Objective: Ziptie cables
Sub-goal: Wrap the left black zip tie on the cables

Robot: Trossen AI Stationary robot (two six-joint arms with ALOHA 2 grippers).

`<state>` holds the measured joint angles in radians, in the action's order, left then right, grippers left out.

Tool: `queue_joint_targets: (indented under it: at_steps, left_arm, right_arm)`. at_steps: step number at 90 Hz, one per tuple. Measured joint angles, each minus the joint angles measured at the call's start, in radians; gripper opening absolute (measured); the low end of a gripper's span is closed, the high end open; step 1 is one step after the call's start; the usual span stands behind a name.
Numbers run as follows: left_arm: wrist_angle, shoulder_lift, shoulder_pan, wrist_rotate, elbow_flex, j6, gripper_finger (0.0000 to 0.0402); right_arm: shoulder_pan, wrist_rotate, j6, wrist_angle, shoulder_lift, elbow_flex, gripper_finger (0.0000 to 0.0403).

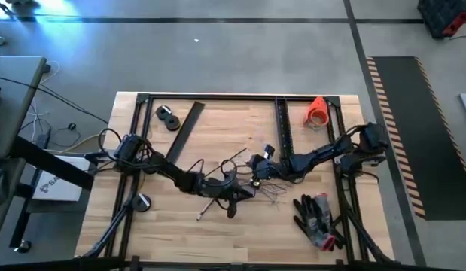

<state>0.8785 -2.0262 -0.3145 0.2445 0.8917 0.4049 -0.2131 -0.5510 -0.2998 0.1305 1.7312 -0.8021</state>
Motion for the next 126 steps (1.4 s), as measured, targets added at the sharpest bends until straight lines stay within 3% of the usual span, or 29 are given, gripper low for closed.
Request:
queue_joint_targets:
  at_steps: [15, 28, 35, 50, 72, 101, 126]
  left_arm:
    - [0.012, 0.0, 0.0, -0.013, 0.0, -0.015, 0.0]
    - [0.046, 0.0, 0.0, -0.042, 0.0, -0.025, 0.0]
    - [0.064, 0.0, 0.0, -0.062, 0.0, -0.053, 0.0]
    - [0.086, 0.0, 0.018, -0.135, 0.0, -0.066, 0.0]
    - [0.093, 0.0, 0.073, -0.301, 0.001, -0.008, 0.0]
    - [0.093, 0.0, 0.119, -0.389, 0.001, 0.067, 0.0]
    - [0.086, 0.0, 0.12, -0.39, 0.001, 0.082, 0.0]
  right_arm:
    - [-0.08, -0.128, -0.066, -0.009, -0.017, 0.014, 0.0]
    - [-0.134, -0.166, -0.212, 0.026, -0.073, 0.107, 0.0]
    - [-0.168, -0.187, -0.211, 0.095, -0.094, 0.161, 0.0]
    - [-0.23, -0.194, -0.035, 0.271, -0.098, 0.226, 0.0]
    - [-0.318, -0.378, 0.263, 0.286, -0.098, 0.228, 0.0]
    - [-0.337, -0.425, 0.719, 0.342, -0.028, 0.2, 0.0]
    - [-0.351, -0.495, 0.8, 0.4, 0.063, 0.162, 0.0]
